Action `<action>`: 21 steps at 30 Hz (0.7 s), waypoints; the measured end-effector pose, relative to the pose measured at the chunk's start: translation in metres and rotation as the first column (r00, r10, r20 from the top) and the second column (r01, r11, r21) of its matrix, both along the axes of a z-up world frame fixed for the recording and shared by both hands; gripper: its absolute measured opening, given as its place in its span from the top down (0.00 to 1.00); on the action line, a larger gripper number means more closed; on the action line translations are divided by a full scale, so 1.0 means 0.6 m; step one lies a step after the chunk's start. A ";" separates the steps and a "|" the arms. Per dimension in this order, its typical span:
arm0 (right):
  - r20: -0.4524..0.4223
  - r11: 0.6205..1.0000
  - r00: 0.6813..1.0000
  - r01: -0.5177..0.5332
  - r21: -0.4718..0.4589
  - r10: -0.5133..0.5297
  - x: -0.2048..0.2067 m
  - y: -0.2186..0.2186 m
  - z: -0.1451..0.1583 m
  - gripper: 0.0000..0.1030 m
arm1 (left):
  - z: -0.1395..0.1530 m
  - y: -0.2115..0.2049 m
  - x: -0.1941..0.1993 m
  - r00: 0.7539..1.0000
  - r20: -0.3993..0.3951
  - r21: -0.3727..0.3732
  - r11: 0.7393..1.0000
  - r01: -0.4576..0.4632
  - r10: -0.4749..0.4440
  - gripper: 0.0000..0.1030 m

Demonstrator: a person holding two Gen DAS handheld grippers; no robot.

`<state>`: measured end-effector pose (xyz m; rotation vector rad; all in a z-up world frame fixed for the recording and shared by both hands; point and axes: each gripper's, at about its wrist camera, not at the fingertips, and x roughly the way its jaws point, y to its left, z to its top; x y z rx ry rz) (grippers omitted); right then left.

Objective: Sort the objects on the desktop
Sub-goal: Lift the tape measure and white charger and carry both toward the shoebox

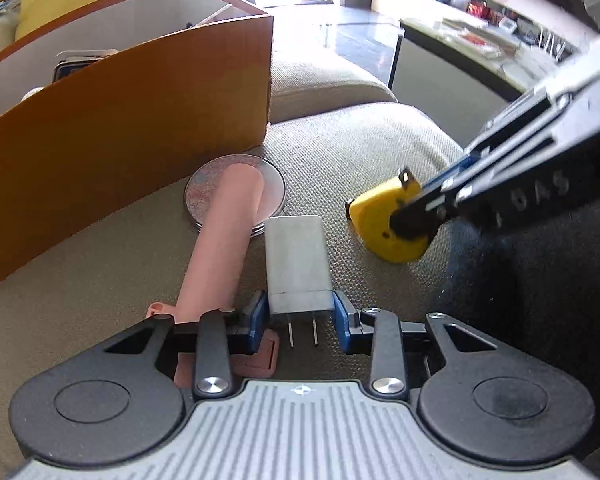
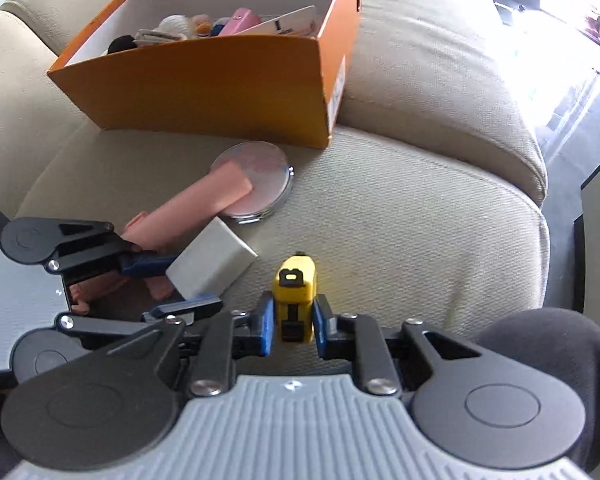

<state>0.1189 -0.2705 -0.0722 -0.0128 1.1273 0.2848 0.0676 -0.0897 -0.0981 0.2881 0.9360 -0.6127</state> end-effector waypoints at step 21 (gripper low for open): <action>0.020 0.995 0.995 0.092 0.041 -0.093 0.006 -0.006 -0.019 0.80 | 0.035 0.001 0.023 0.996 0.052 -0.071 0.995 -0.067 0.071 0.64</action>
